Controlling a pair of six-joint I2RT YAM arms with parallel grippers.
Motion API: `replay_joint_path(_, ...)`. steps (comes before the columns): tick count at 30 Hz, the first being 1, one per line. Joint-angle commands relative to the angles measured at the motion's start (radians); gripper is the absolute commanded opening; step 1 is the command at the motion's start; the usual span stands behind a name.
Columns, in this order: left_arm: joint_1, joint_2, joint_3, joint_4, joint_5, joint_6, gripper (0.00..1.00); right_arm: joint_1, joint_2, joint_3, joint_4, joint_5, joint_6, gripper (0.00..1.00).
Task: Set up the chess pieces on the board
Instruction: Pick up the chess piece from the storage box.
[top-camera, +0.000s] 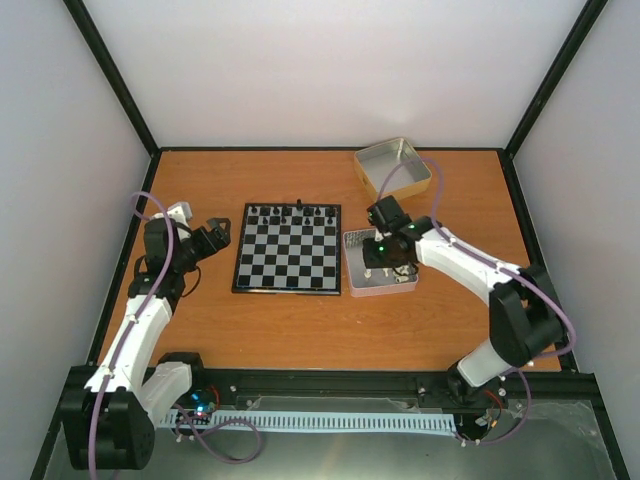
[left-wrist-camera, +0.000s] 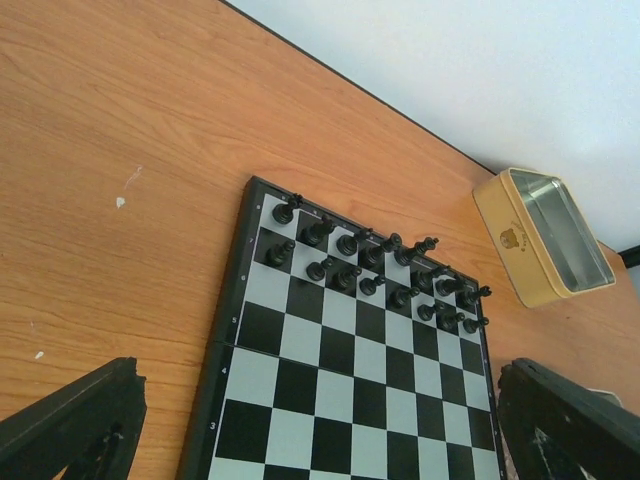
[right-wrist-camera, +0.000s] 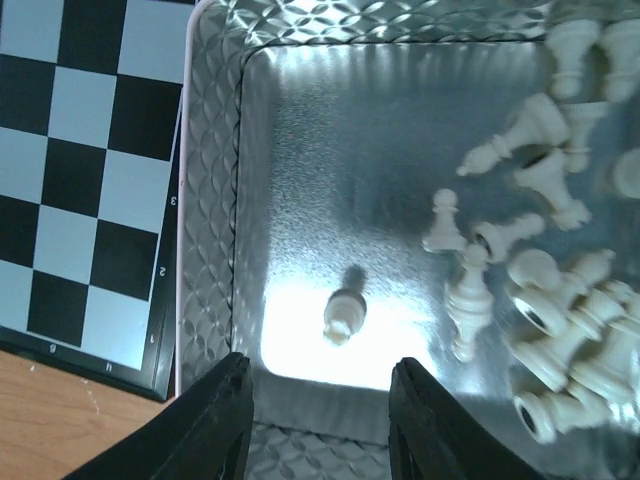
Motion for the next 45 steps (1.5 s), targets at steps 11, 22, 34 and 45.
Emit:
replay_joint_path(11, -0.005, -0.009, 0.000, 0.036, -0.036, 0.008, 0.99, 0.081, 0.181, 0.056, 0.031, 0.107, 0.017, 0.32)
replay_joint_path(22, -0.005, 0.006, -0.012, 0.057, -0.005, -0.017, 0.99, 0.081, 0.231, 0.034, 0.074, 0.124, 0.028, 0.18)
replay_joint_path(34, -0.004, 0.023, 0.034, 0.030, -0.002, -0.015, 0.99, 0.081, 0.154, 0.037, 0.066, 0.149, 0.034, 0.07)
replay_joint_path(45, -0.005, -0.008, 0.127, -0.074, -0.076, 0.067, 0.99, 0.133, 0.126, 0.154, 0.040, 0.158, 0.045, 0.09)
